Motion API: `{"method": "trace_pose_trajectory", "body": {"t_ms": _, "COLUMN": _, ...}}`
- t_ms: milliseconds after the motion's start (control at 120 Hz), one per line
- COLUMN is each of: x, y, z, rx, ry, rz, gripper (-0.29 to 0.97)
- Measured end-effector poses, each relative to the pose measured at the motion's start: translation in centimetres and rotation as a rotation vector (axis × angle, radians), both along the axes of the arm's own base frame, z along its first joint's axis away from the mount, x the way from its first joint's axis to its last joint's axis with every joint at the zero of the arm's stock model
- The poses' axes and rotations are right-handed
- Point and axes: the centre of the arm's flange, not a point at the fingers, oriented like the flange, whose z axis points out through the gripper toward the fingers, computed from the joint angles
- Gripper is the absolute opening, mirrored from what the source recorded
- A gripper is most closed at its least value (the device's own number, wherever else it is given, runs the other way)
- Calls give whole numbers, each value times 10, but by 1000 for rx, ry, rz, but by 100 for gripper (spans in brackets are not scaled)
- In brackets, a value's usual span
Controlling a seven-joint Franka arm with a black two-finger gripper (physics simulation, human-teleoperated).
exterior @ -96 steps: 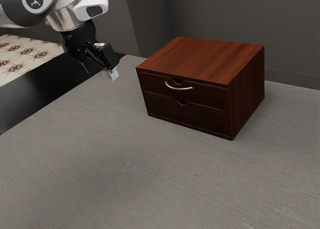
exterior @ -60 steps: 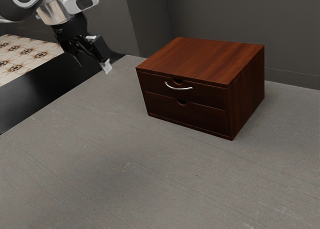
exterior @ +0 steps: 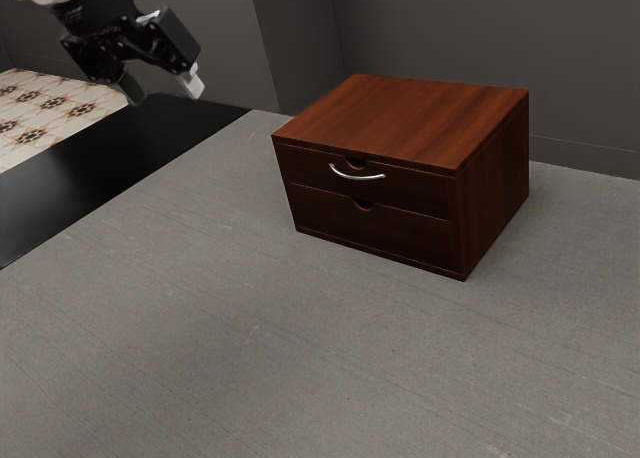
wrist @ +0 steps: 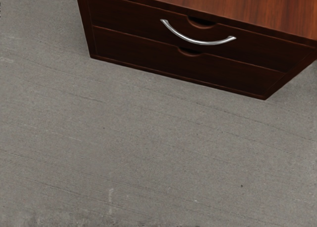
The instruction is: Pull the drawer handle with one arm to open the drawer
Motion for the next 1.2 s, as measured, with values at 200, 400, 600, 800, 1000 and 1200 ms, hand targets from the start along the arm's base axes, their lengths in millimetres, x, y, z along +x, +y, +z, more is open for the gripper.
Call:
{"method": "trace_pose_trajectory", "body": {"t_ms": 200, "x": 7, "y": -12, "z": -9, "rx": -143, "ry": 39, "rz": 311, "gripper": 66}}
{"method": "trace_pose_trajectory", "body": {"t_ms": 400, "x": 39, "y": -28, "z": -58, "rx": -233, "ry": 122, "rz": 530, "gripper": 66}}
{"method": "trace_pose_trajectory", "body": {"t_ms": 600, "x": 54, "y": -42, "z": -110, "rx": -291, "ry": 131, "rz": 693, "gripper": 65}}
{"method": "trace_pose_trajectory", "body": {"t_ms": 800, "x": 86, "y": -38, "z": -137, "rx": -349, "ry": 58, "rz": 829, "gripper": 65}}
{"method": "trace_pose_trajectory", "body": {"t_ms": 1000, "x": 109, "y": -26, "z": -156, "rx": -402, "ry": -7, "rz": 937, "gripper": 65}}
{"method": "trace_pose_trajectory", "body": {"t_ms": 1200, "x": 127, "y": -13, "z": -169, "rx": -449, "ry": -63, "rz": 1016, "gripper": 65}}
